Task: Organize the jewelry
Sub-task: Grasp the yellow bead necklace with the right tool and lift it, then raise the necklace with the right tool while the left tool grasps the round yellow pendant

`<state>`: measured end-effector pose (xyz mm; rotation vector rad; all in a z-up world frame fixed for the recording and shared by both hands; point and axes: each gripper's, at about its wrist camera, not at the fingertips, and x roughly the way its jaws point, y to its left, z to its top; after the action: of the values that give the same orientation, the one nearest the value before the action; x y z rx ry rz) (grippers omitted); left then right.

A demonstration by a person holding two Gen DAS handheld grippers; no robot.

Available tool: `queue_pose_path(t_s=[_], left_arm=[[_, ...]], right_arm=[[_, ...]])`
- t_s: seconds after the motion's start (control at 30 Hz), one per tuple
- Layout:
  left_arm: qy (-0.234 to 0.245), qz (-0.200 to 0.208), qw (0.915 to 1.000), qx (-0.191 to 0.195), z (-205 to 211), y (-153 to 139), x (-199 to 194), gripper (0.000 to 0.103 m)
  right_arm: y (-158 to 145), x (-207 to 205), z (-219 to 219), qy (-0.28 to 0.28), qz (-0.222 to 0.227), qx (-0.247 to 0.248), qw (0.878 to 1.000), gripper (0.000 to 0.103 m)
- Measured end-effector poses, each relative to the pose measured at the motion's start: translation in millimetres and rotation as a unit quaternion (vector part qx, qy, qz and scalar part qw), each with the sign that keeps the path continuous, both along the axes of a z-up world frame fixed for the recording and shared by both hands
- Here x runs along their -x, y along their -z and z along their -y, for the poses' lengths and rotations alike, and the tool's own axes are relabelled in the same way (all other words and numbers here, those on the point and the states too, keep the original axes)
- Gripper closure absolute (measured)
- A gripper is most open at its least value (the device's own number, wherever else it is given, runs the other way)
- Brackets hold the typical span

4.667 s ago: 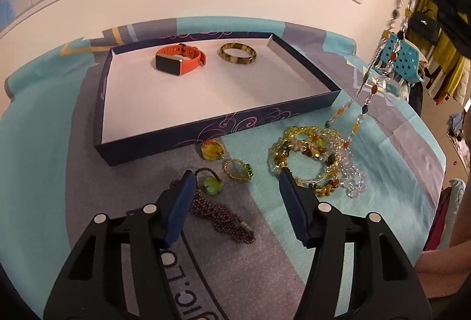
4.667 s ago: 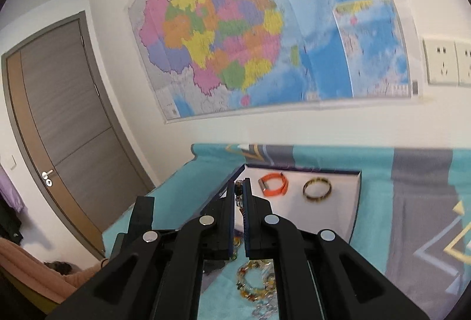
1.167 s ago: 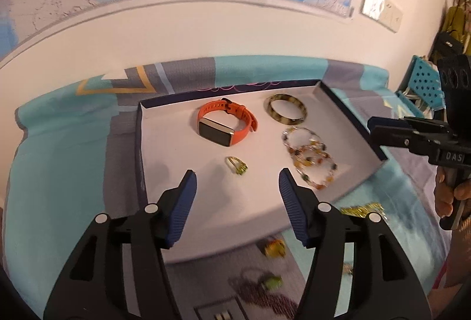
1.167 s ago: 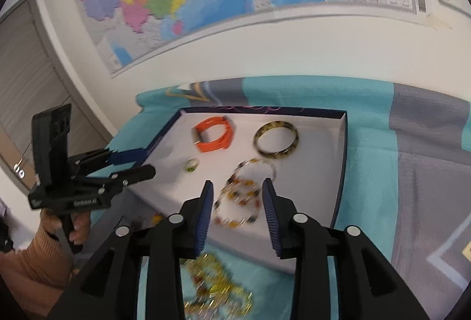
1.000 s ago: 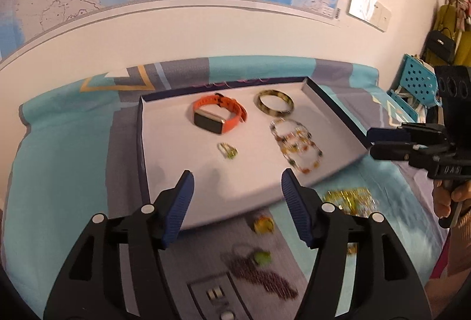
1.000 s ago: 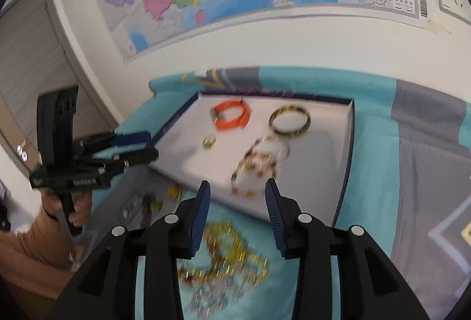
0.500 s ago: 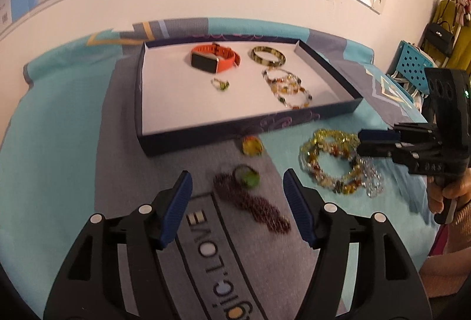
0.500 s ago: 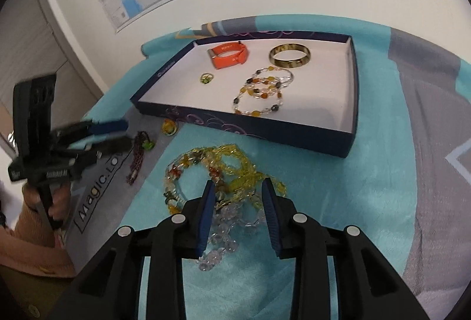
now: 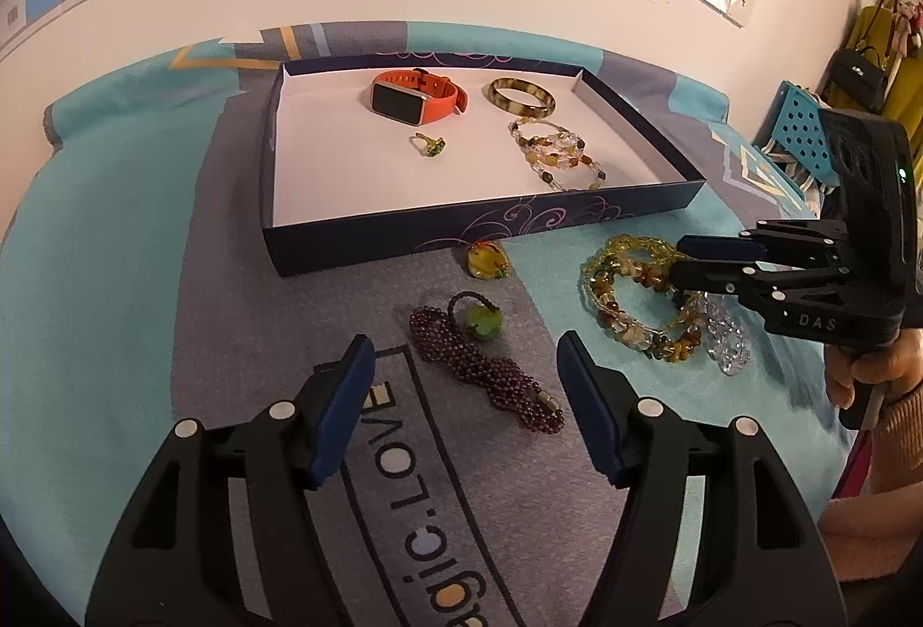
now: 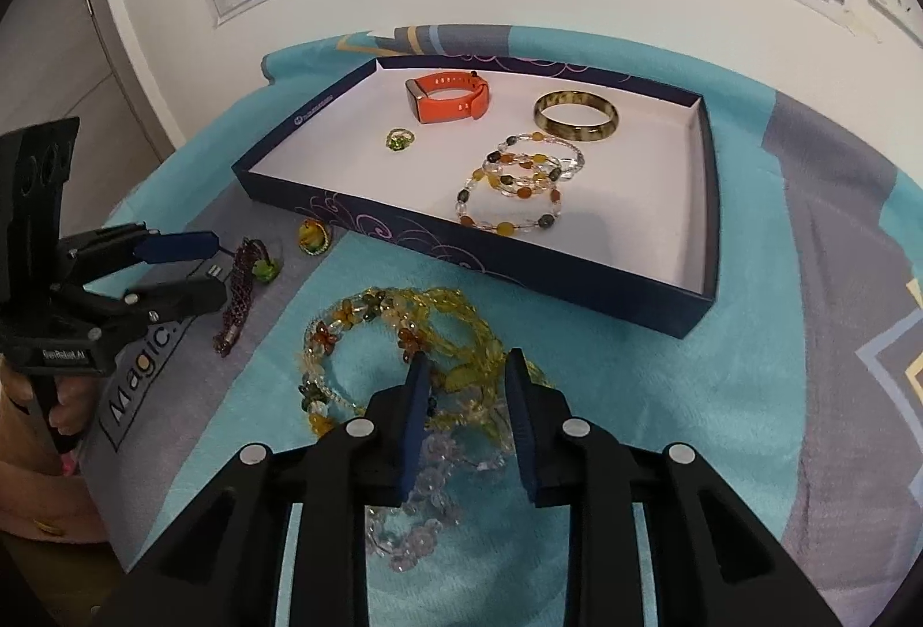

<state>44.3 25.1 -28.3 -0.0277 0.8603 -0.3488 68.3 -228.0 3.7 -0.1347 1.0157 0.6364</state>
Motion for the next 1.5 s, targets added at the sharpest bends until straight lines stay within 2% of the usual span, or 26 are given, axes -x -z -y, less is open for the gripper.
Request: queue_pose_path(t_s=[0.07, 0.1, 0.2, 0.53, 0.87, 1.07, 1.27, 1.37, 1.5], left_arm=[[0.002, -0.001, 1.0000, -0.001, 0.8, 0.7, 0.0, 0.038], [0.002, -0.001, 1.0000, -0.001, 1.0, 0.8, 0.0, 0.038], [0.002, 0.000, 1.0000, -0.004, -0.2, 0.6, -0.3, 0.038], [0.020, 0.009, 0.9994, -0.026, 13.1, -4.8, -17.3, 0.039], [0.038, -0.014, 0.9986, -0.034, 32.3, 3.0, -43.8, 0.047], [0.040, -0.017, 0.9985, -0.034, 35.2, 5.8, -47.3, 0.049], [0.040, -0.018, 0.9985, -0.033, 35.4, 5.9, -46.7, 0.049], [0.043, -0.017, 0.9984, -0.033, 36.8, 5.7, -47.3, 0.049], [0.047, -0.018, 0.9981, -0.036, 38.5, 6.2, -50.6, 0.052]], right_arm=[[1.2, -1.2, -0.5, -0.003, -0.005, -0.009, 1.000, 0.084], [0.2, -0.6, -0.4, -0.006, -0.005, -0.015, 1.000, 0.093], [-4.0, 2.7, -1.5, -0.002, 0.006, -0.011, 1.000, 0.098], [-40.0, 10.2, 16.2, -0.001, 0.017, -0.097, 0.995, 0.099], [-66.5, 14.6, 21.1, -0.011, 0.032, -0.143, 0.989, 0.099], [-78.7, 14.8, 24.4, -0.013, 0.047, -0.151, 0.987, 0.099], [-69.4, 12.2, 30.1, -0.001, 0.034, -0.143, 0.989, 0.099], [-70.2, 11.8, 36.9, 0.005, 0.031, -0.156, 0.987, 0.099], [-85.6, 10.9, 43.6, 0.010, 0.048, -0.177, 0.983, 0.099]])
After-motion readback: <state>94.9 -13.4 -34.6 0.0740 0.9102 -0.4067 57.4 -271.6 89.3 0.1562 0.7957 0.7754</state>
